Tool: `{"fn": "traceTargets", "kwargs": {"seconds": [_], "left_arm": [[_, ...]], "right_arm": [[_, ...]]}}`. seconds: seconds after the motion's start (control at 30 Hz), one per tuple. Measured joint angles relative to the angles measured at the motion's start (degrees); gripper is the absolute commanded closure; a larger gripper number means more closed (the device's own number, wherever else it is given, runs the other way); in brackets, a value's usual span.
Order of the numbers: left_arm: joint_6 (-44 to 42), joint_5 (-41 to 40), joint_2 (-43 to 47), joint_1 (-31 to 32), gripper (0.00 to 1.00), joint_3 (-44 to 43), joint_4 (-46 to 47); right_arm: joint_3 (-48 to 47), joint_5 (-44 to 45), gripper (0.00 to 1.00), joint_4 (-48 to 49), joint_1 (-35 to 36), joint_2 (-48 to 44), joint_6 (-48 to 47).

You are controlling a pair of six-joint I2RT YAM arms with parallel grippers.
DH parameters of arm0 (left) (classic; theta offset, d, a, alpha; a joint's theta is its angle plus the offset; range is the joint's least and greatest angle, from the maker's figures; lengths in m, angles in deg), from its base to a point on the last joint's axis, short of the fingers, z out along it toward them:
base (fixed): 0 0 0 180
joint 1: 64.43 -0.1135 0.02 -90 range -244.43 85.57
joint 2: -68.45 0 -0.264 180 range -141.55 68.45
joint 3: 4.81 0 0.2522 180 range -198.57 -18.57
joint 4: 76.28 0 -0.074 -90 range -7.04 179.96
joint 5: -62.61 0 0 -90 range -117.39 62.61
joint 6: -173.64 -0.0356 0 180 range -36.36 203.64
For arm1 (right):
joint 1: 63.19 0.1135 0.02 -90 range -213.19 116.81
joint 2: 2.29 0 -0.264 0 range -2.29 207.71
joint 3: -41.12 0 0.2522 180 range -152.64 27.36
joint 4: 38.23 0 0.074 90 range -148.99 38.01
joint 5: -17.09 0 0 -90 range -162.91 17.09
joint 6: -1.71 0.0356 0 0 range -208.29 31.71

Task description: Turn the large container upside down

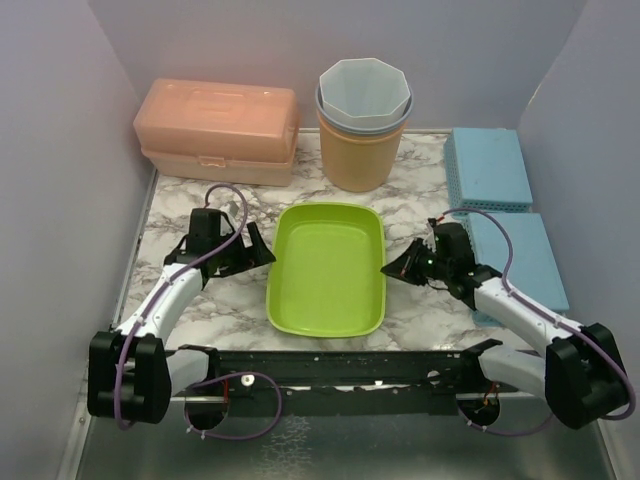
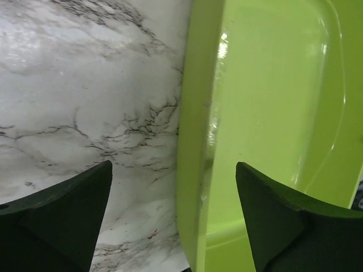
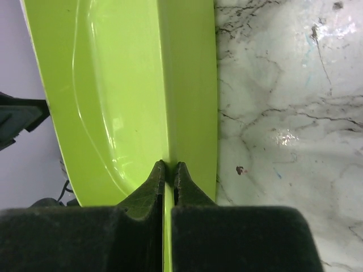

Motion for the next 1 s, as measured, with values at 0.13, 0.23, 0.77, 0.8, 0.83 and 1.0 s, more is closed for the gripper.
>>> {"fn": "traceTargets", "kwargs": {"seconds": [0.13,0.23,0.77,0.8,0.83,1.0], "left_arm": [[0.0,1.4,0.1,2.2,0.32,0.0,0.1],[-0.1,2.3,-0.2,2.9,0.54,0.0,0.2],[-1.1,1.2,-2.8,3.0,0.79,0.0,0.2],[-1.2,1.0,-2.8,3.0,0.79,0.0,0.2],[-1.2,0.9,-2.8,2.9,0.79,0.0,0.2],[-1.6,0.3,-2.9,2.8,0.78,0.0,0.3]], "right_arm": [[0.0,-0.4,0.99,3.5,0.0,2.3,1.8],[0.6,-2.7,0.97,8.0,0.0,4.6,3.5],[8.1,-17.7,0.79,34.4,-1.0,15.9,13.4],[8.1,-18.1,0.81,34.6,-1.0,16.0,13.4],[8.1,-18.4,0.88,34.8,-1.0,16.1,13.4],[7.8,-20.5,0.99,36.2,-1.1,17.2,13.4]]}}
